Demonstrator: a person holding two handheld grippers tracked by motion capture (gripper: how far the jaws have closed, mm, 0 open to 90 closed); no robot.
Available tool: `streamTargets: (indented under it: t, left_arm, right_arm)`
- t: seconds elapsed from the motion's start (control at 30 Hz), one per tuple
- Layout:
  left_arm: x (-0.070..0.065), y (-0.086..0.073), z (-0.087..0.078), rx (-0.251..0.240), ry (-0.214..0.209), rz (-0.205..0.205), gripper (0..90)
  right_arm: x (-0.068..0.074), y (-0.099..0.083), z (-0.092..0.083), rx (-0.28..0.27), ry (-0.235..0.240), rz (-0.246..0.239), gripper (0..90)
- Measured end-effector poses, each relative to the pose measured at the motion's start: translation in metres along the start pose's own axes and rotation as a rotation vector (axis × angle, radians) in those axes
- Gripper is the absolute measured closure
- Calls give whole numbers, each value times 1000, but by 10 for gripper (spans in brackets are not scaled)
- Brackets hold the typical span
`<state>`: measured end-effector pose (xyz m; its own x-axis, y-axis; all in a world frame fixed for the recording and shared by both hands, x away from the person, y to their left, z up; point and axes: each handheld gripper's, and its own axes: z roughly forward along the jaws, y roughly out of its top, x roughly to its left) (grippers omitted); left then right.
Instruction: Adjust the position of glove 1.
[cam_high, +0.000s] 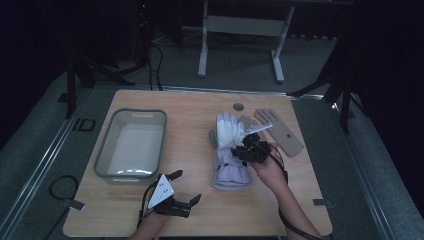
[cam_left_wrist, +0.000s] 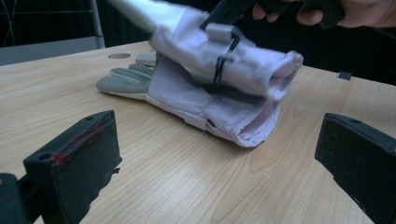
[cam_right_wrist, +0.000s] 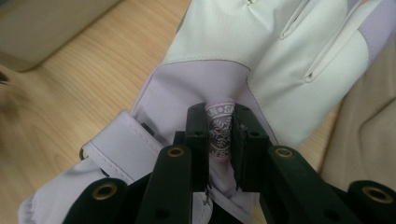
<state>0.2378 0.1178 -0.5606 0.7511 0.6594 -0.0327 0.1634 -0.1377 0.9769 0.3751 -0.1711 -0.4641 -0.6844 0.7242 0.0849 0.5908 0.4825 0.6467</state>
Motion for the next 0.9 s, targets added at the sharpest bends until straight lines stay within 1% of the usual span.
streamTargets:
  t: [0.1, 0.17, 0.23, 0.3, 0.33, 0.4, 0.47, 0.53, 0.6, 0.67, 0.73, 0.77, 0.8, 0.83, 0.87, 0.9]
  left_arm:
    - [0, 0, 0, -1, 0, -1, 0]
    - [0, 0, 0, 0, 0, 0, 0]
    - [0, 0, 0, 0, 0, 1, 0]
    - [0, 0, 0, 1, -1, 1, 0]
    - [0, 0, 0, 2, -1, 1, 0]
    - [0, 0, 0, 4, 1, 1, 0]
    - [0, 0, 0, 6, 3, 2, 0]
    - [0, 0, 0, 7, 4, 3, 0]
    - [0, 0, 0, 6, 3, 1, 0]
    - [0, 0, 0, 6, 5, 0, 0]
    - [0, 0, 0, 7, 5, 1, 0]
    - [0, 0, 0, 9, 6, 2, 0]
    - [0, 0, 1, 10, 9, 3, 0]
    - [0, 1, 1, 14, 7, 1, 0]
    - [-1, 1, 1, 21, 7, -4, 0]
    - [-1, 1, 2, 27, 12, -4, 0]
  right_arm:
    - [1, -1, 10, 17, -16, 8, 782]
    - [2, -1, 16, 28, -39, 7, 782]
    - [0, -3, 22, 37, -38, 8, 780]
    - [-1, -5, 27, 47, -48, 8, 777]
    - [-1, -6, 29, 46, -41, 16, 776]
    - [-2, -9, 33, 50, -44, 17, 770]
    - [-2, -12, 37, 47, -35, 26, 759]
    - [0, -13, 39, 44, -42, 17, 750]
    - [2, -13, 39, 37, -46, 20, 728]
    - [2, -13, 39, 23, -40, 16, 678]
    - [1, -13, 35, -5, -28, 16, 599]
    - [1, -13, 32, -27, -20, 17, 545]
    - [0, -13, 30, -35, -17, 19, 506]
    - [-1, -13, 26, -51, -7, 27, 416]
    - [-2, -13, 23, -62, 7, 37, 359]
    - [-3, -14, 18, -78, 31, 47, 317]
